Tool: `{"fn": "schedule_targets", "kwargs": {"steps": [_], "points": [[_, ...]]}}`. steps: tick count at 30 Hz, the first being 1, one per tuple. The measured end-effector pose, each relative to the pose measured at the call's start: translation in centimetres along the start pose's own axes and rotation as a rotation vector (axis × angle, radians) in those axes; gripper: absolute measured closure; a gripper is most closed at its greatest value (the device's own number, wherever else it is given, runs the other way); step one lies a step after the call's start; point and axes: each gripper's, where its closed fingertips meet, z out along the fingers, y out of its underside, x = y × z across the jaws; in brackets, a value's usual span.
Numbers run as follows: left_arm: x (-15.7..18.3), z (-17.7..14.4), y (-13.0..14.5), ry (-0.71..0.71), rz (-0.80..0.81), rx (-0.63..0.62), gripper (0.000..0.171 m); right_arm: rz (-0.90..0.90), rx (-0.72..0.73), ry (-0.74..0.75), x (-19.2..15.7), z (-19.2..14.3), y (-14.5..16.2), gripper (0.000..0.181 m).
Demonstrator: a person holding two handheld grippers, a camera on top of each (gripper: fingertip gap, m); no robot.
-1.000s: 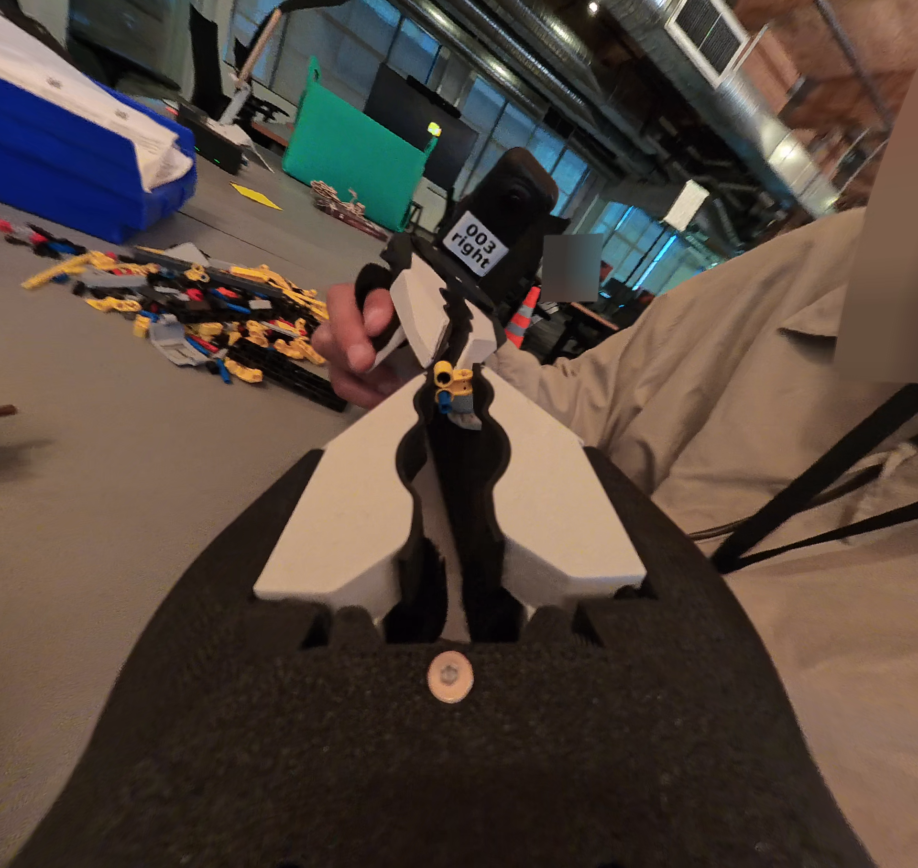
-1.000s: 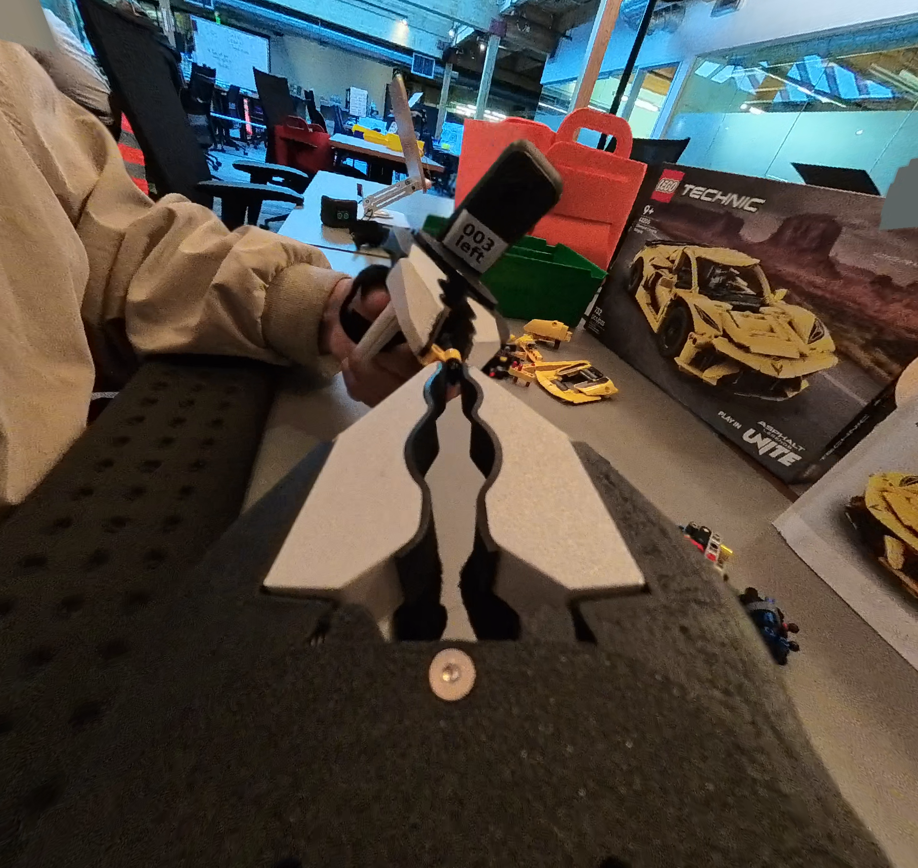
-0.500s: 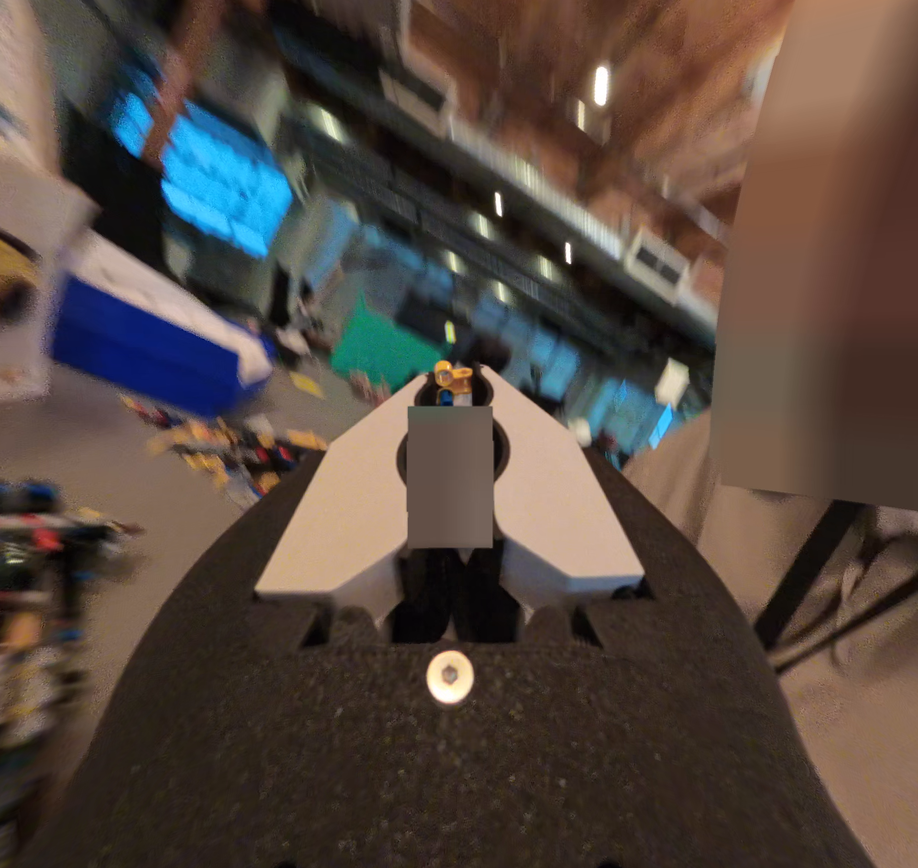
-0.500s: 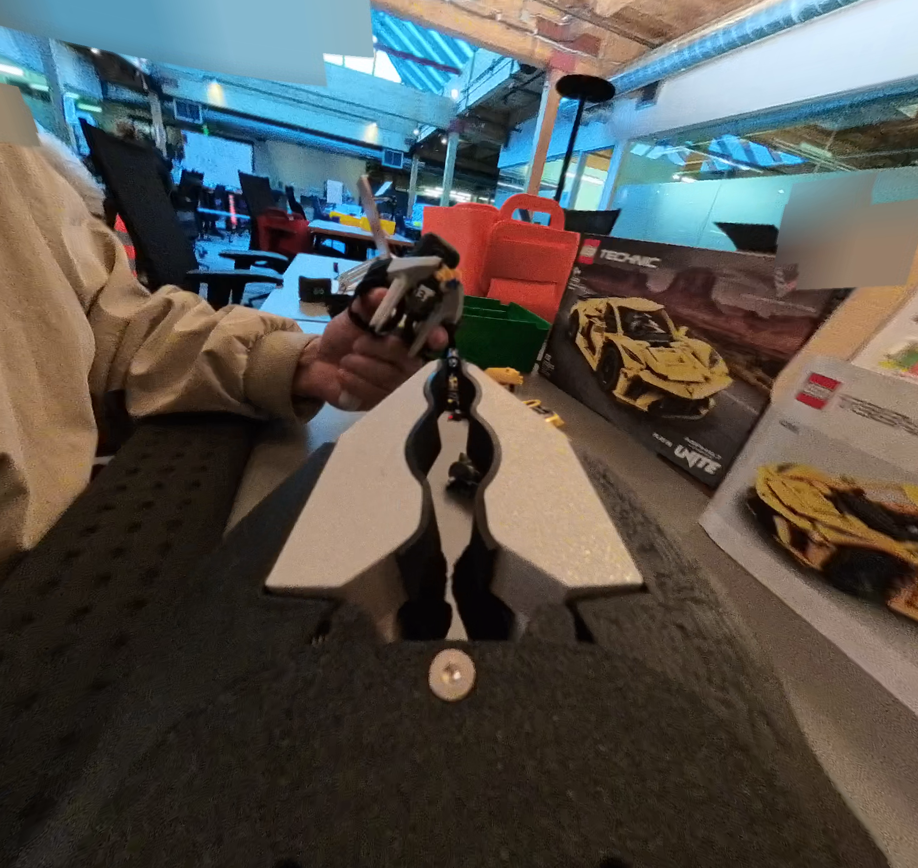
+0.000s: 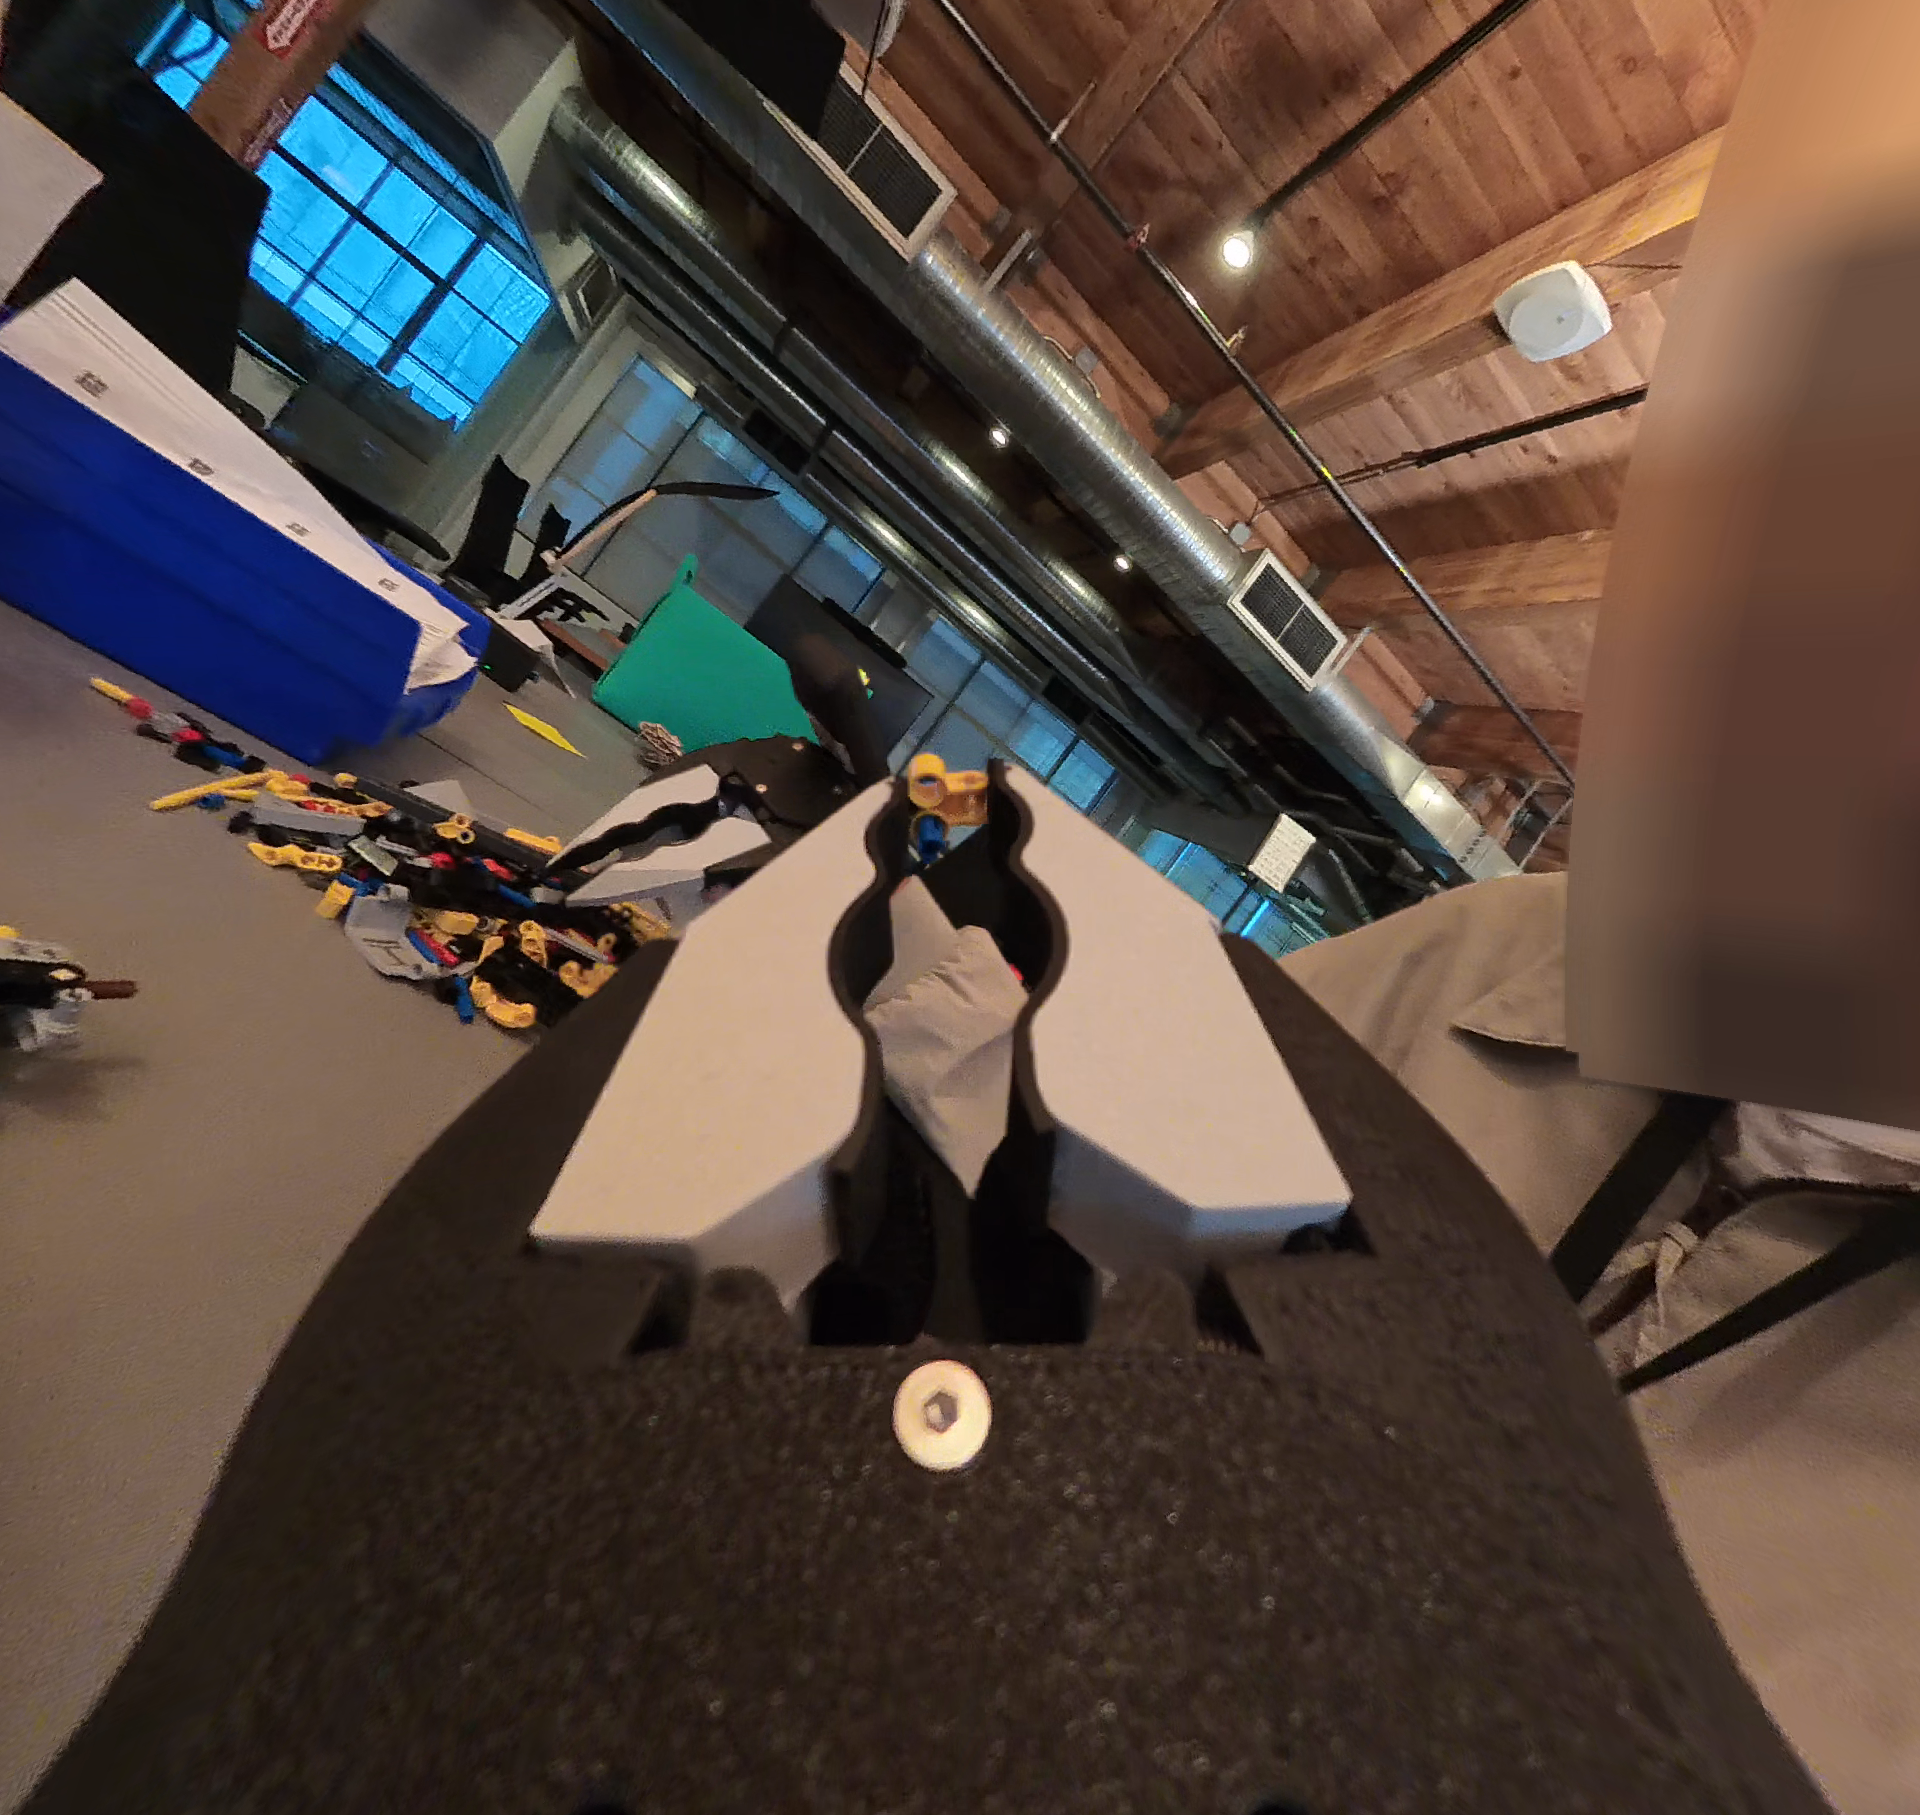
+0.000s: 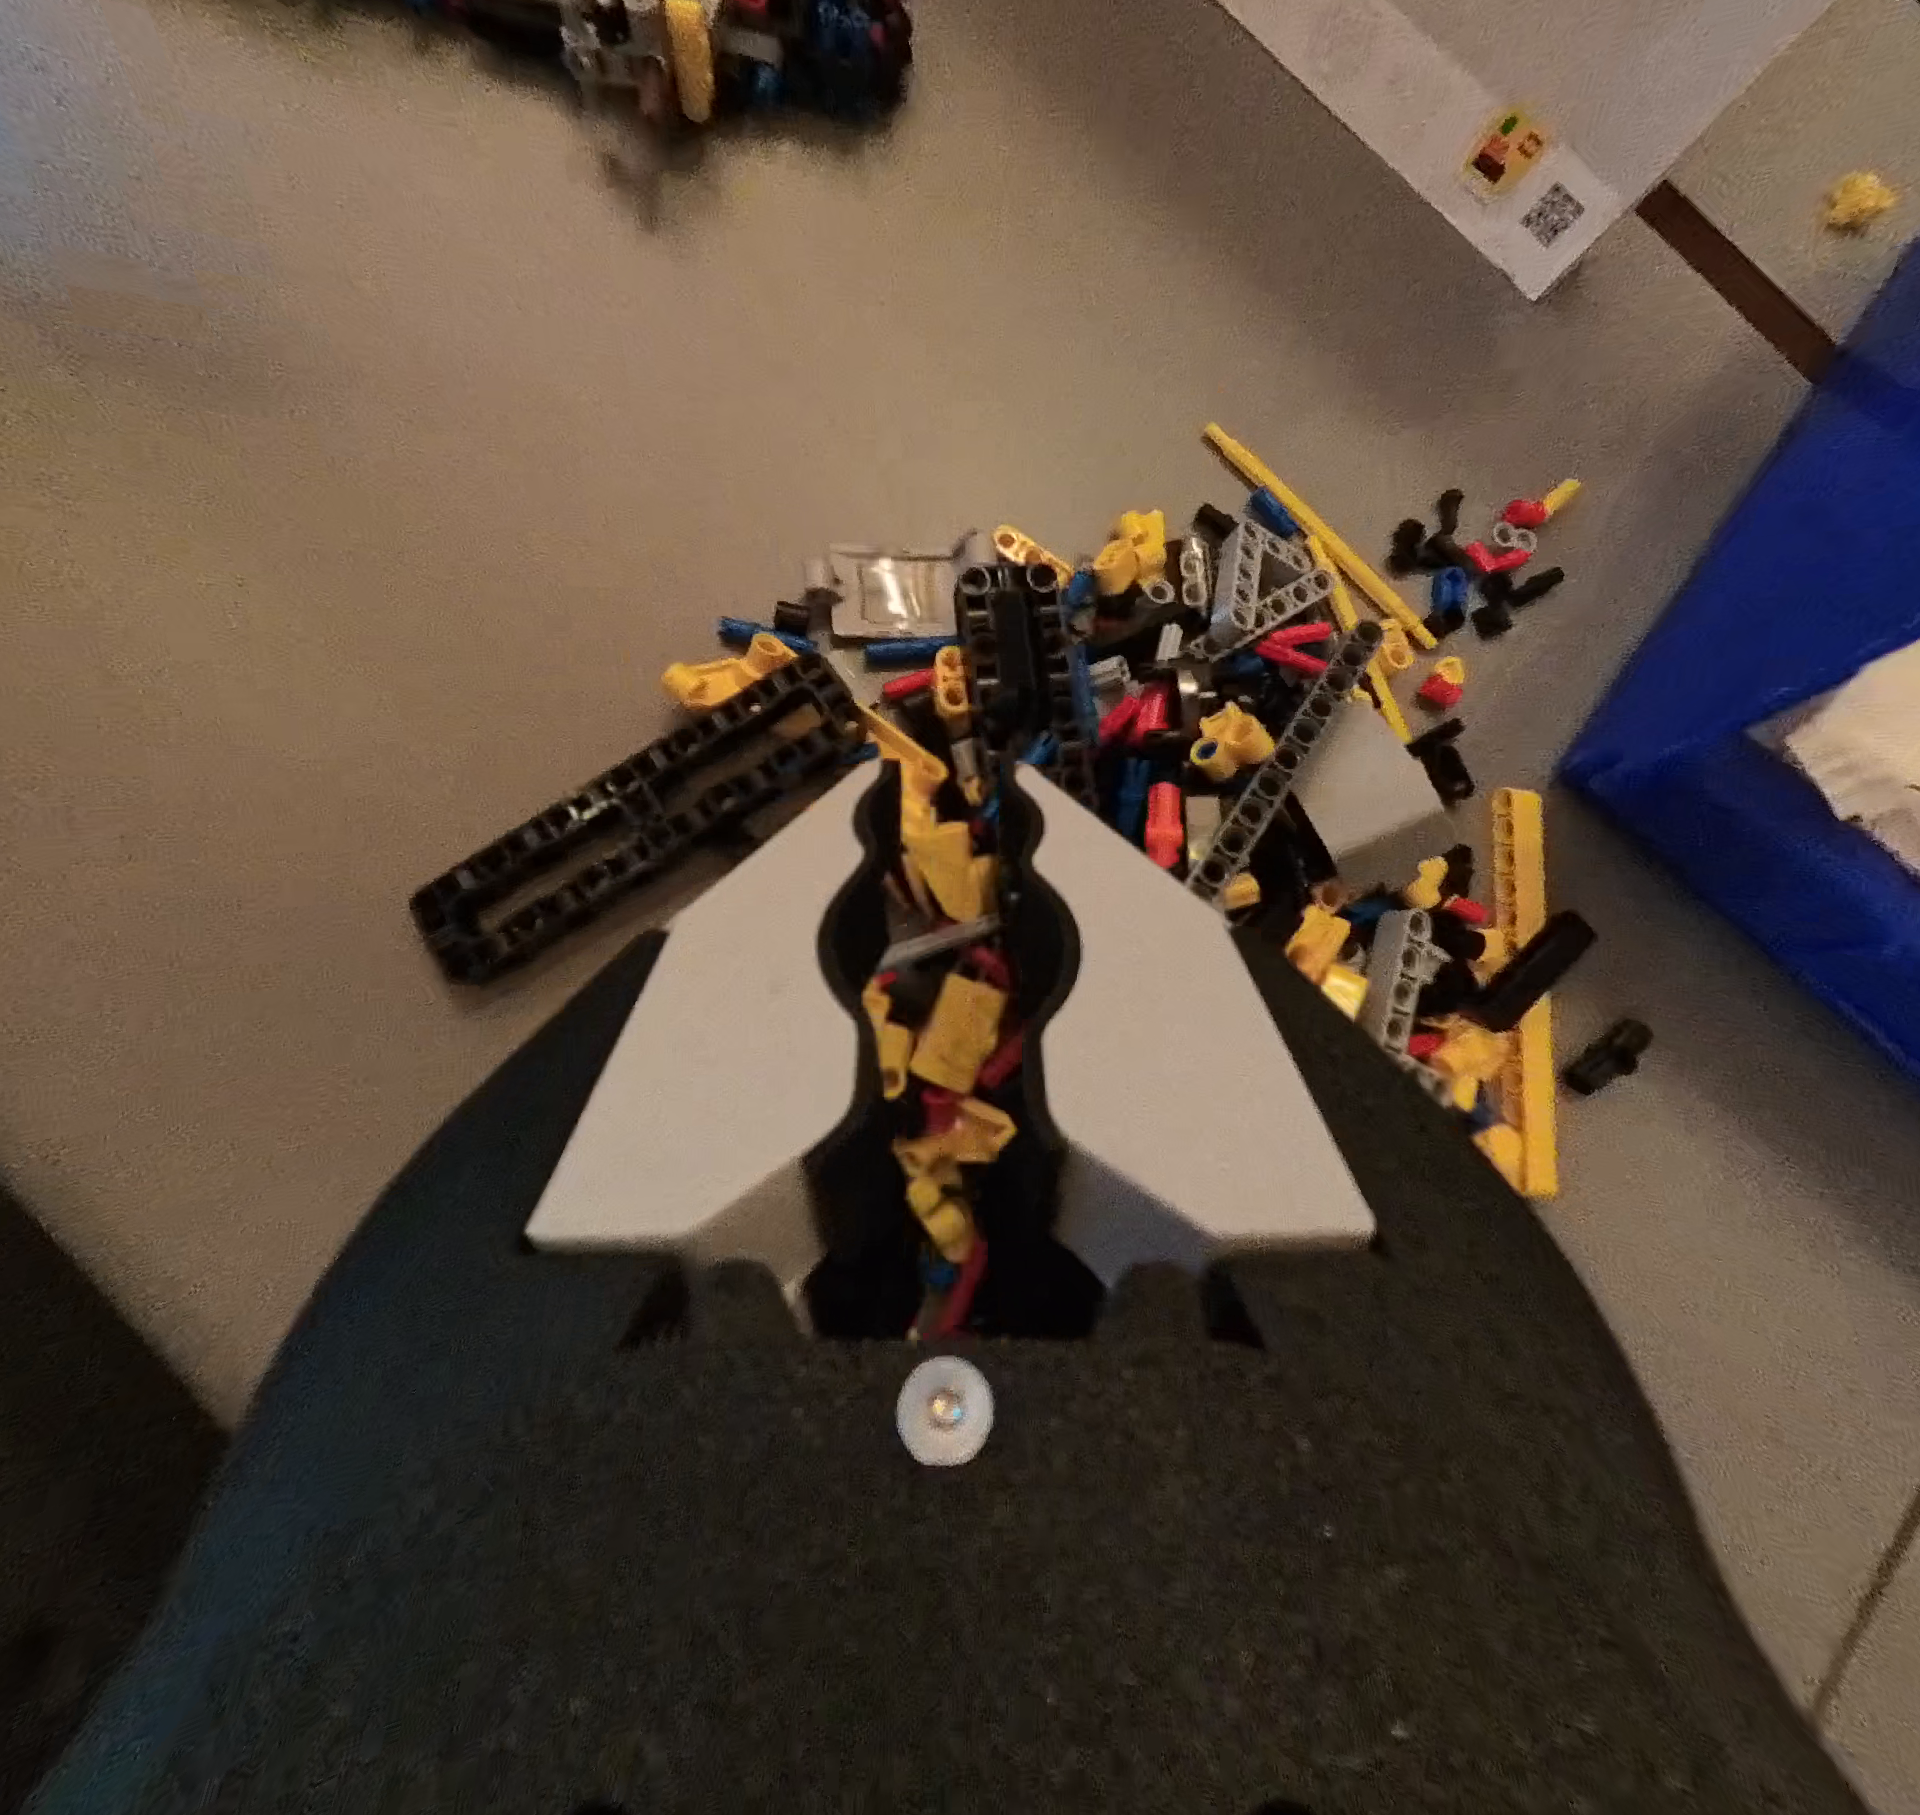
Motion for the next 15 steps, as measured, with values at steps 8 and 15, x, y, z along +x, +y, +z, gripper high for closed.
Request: {"fn": "schedule_targets", "kwargs": {"steps": [8, 15], "points": [[-1.2, 0.7, 1.5, -0.007, -0.111, -0.025, 0.158, -0.121, 0.552, -0.313, -13.9, -0.9, -14.7, 0.151], [-1.0, 1.2, 3.4, -0.008, -0.084, -0.136, 0.158, -0.058, 0.674, -0.579, -19.7, -1.3, -18.0, 0.159]]}}
